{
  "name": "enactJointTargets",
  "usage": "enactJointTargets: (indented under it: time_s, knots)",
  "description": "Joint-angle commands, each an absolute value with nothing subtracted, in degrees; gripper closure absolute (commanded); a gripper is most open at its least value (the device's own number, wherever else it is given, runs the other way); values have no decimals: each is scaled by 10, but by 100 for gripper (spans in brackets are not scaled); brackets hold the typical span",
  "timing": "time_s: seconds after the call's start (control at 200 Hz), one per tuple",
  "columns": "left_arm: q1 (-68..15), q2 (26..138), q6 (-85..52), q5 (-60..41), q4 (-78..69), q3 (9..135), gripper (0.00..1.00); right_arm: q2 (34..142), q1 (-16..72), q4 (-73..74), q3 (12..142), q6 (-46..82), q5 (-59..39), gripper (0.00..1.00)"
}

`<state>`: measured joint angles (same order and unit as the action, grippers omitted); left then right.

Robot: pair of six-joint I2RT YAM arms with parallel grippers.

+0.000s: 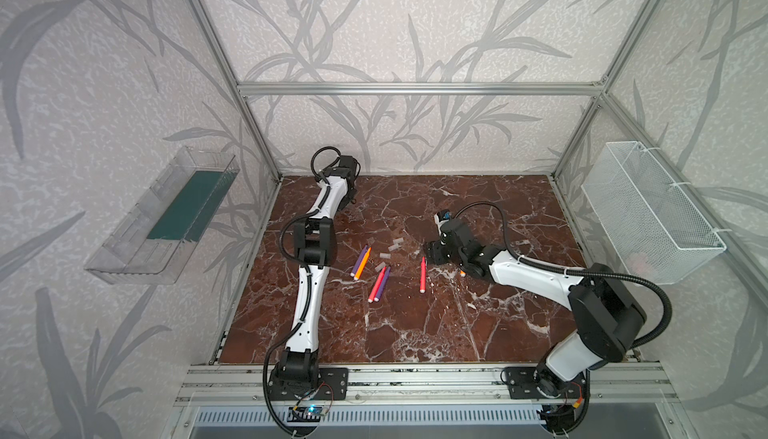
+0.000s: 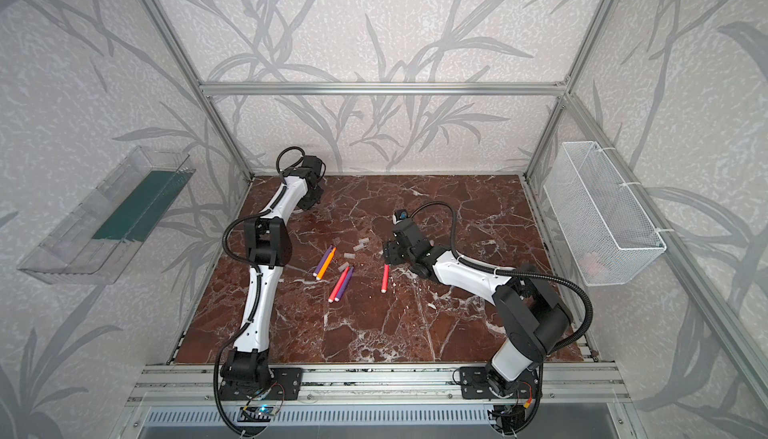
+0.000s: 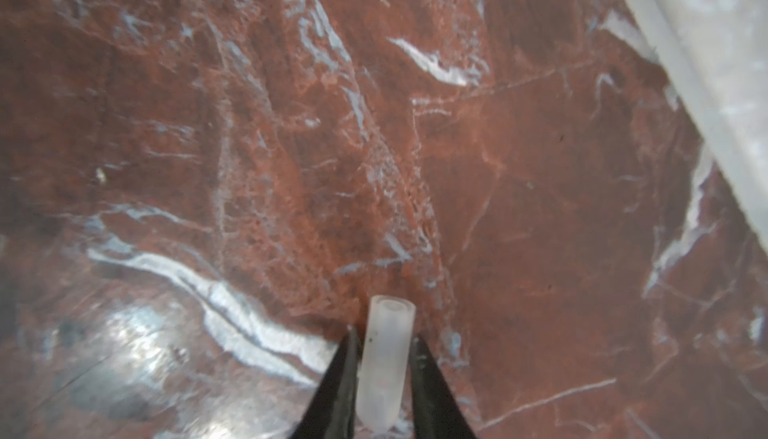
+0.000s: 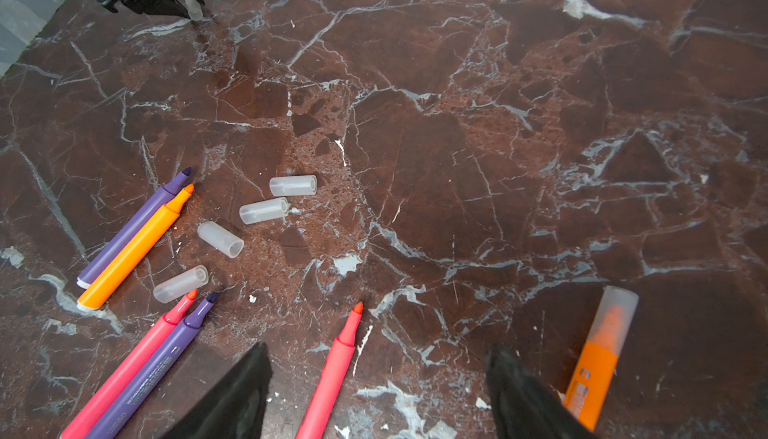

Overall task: Insert the pens into the pen caps
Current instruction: 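Reach the left gripper to the far edge and grasp the lone white cap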

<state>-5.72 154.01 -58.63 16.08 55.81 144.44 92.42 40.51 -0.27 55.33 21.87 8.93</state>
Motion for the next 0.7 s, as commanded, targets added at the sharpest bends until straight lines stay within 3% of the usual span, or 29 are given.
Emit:
enactJointTargets:
  time_s: [0.0, 0.28, 0.49, 0.695]
  knots:
    - [-66, 1512, -577, 177, 607, 1416, 79, 910, 406, -1, 547, 225, 88, 20]
    - [-58, 1521, -543, 168, 609, 1413, 79, 905, 406, 0, 543, 228, 85, 20]
    - [-49, 1525, -529, 153, 611, 1416, 64, 906, 406, 0, 544, 230, 84, 19]
    - [-49, 1531, -519, 129, 610, 1426, 67, 906, 406, -2, 545, 229, 83, 20]
